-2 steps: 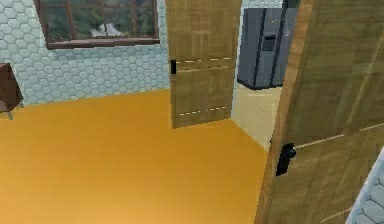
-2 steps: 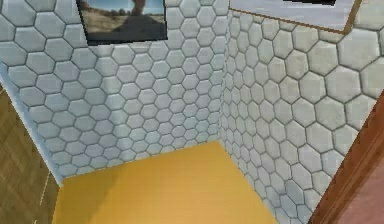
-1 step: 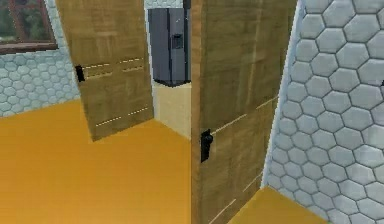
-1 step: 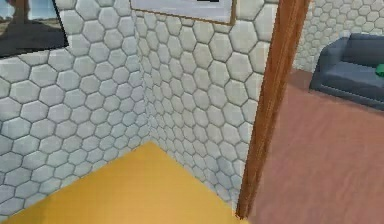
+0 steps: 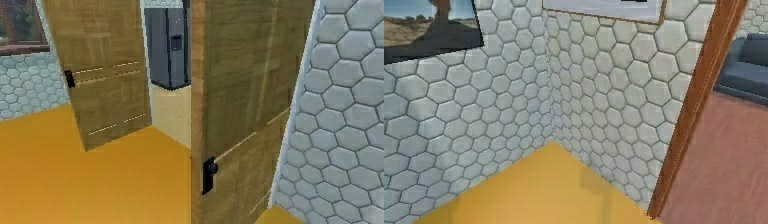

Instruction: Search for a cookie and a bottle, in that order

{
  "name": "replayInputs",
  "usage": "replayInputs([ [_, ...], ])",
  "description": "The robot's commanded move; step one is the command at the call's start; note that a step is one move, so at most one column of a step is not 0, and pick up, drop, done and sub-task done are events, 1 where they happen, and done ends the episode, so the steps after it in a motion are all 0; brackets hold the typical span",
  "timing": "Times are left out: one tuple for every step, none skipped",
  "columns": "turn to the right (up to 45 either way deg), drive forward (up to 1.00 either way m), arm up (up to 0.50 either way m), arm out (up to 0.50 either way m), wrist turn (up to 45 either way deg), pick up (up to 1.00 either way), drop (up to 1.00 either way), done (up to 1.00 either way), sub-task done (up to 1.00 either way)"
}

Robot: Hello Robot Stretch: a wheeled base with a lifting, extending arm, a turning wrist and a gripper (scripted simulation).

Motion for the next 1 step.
replayInputs([
  [-45.0, 0.00, 0.00, 0.00, 0.0, 0.00, 0.00, 0.00, 0.00],
])
